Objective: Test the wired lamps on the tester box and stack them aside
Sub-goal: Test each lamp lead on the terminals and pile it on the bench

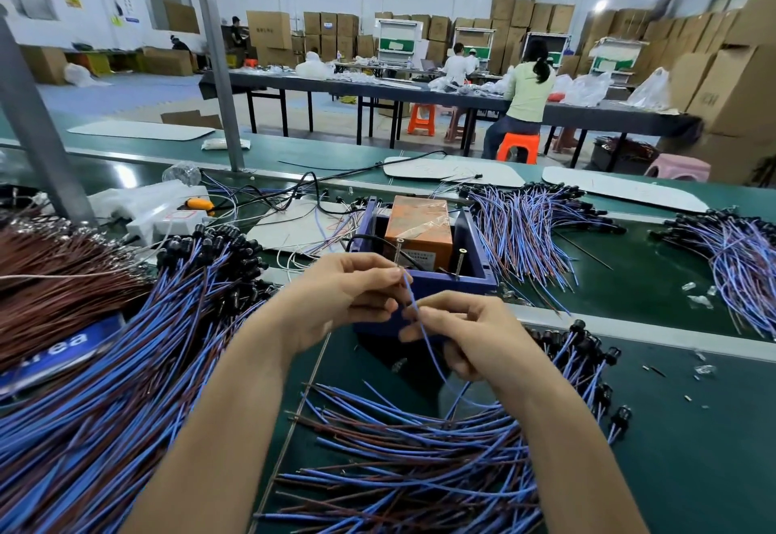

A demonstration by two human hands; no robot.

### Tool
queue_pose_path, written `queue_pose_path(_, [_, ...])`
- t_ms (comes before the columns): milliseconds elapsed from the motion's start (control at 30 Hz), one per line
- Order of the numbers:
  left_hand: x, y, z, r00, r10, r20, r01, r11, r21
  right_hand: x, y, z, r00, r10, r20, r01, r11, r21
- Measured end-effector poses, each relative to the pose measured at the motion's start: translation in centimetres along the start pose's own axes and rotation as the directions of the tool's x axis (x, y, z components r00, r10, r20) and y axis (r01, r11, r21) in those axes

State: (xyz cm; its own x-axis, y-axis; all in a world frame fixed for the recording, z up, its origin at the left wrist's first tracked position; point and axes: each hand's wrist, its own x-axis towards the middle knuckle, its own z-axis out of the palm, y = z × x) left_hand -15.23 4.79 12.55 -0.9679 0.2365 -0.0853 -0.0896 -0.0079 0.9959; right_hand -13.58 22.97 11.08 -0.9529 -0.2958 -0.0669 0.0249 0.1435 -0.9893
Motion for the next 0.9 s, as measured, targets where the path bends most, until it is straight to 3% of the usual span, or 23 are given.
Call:
queue_pose_path(100, [-0.7,0.3,-2.5,0.986,0.053,-0.160,0.001,0.948,0.318,-0.6,-0.3,-0.3,0.975,0.012,0.222,0.009,0.996,-0.090])
queue_pose_path(167, [-0.6,-0.1,-4.6,0.942,0.096,-0.323,0.114,0.811,0.574,-1.0,-0.6,-0.5,0.946,0.034,0.321,0.022,0.985,-0.171])
queue_pose_path(233, [-0.1,-1.2,-5.7,0.919,0.077,-0.386,0.263,0.611,0.747,-1.2,-0.6,-0.4,0.939,0.034,0.343,0.056,0.967,-0.249])
queue_pose_path(333, [0.9,-3.6,-5.4,0.921,-0.116,-0.372,0.387,0.382,0.839,-1.2,-0.7,-0.2,0.944,0.028,0.330,0.072,0.956,-0.285])
queue_pose_path(400, [1.6,-5.0,-4.9,0.907,-0.147,-0.394,0.421,0.305,0.854,-1.3,-0.7,-0.2,0.942,0.032,0.334,0.067,0.957,-0.281])
queue_pose_path(767, [1.2,-4.7,-3.6,0.910,-0.263,-0.319,0.370,0.173,0.913,-1.1,-0.6,-0.4,0.941,0.047,0.335,0.029,0.976,-0.217])
queue_pose_path(900, [0.6,-3.8,-3.1,0.931,-0.226,-0.288,0.337,0.219,0.916,-1.1,-0.5,-0.3,0.943,0.048,0.328,0.023,0.977,-0.211])
